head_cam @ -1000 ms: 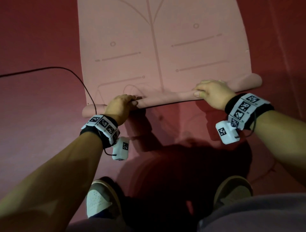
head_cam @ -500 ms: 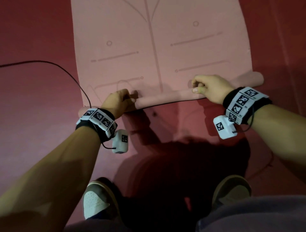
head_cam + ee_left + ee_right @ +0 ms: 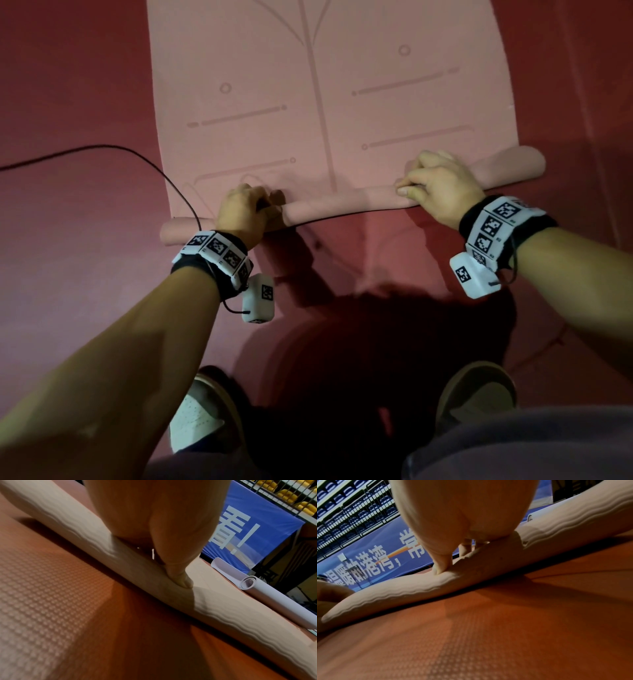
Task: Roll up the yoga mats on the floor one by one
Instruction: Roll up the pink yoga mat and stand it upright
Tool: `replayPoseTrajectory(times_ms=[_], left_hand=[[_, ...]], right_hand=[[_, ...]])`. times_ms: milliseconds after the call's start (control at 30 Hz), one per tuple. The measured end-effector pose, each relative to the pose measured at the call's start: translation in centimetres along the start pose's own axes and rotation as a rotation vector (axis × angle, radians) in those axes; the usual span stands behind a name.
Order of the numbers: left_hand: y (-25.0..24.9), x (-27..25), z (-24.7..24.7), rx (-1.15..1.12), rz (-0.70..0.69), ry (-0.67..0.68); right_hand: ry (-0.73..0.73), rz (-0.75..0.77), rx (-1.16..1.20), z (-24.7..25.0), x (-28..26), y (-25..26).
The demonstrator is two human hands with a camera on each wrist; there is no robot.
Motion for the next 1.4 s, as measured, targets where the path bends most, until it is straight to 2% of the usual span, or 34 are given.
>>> replayPoseTrajectory(times_ms=[133, 267, 400, 600, 967, 1067, 1200, 1400], left_hand=[[-0.3, -0.6, 0.1, -0.041, -0.007, -0.116], [-0.7, -1.6, 0.0, 0.091, -0.041, -0.205], [-1.3, -3.5, -0.2, 0.253, -0.13, -0.268], [-1.7, -4.2, -0.6, 0.372, -0.123, -0.114], [-2.6, -3.3, -0.3, 0.409, -0.094, -0.081], [-2.6, -3.0, -0.6, 0.449, -0.071, -0.115], [-2.7, -2.7, -1.1, 0.444, -0.073, -0.104], [-2.6, -2.1, -1.1, 0.478, -0.07, -0.076]], right_hand=[[-0.036, 0.045, -0.128, 0.4, -1.2, 0.4], [-0.059, 0.092, -0.312, 0.5, -2.2, 1.3], [-0.082, 0.114, -0.367, 0.4, -2.2, 1.5], [-0.054, 0.106, -0.399, 0.5, -1.2, 1.6], [-0.144, 0.065, -0.394, -0.7, -2.0, 2.3], [-0.129, 0.023, -0.394, -0.8, -2.0, 2.0], [-0.034, 0.023, -0.484, -1.2, -1.7, 1.6], [0.001, 0.008, -0.545, -0.2, 0.5, 2.3]])
Point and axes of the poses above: each hand's wrist, its own x-axis towards the middle knuckle, its own z-axis out of the back of the hand, y = z × x, the point moved 5 cm from there along x, towards the middle knuckle, and after that the axes turned 8 degrees about -z, right-handed, at the moved point
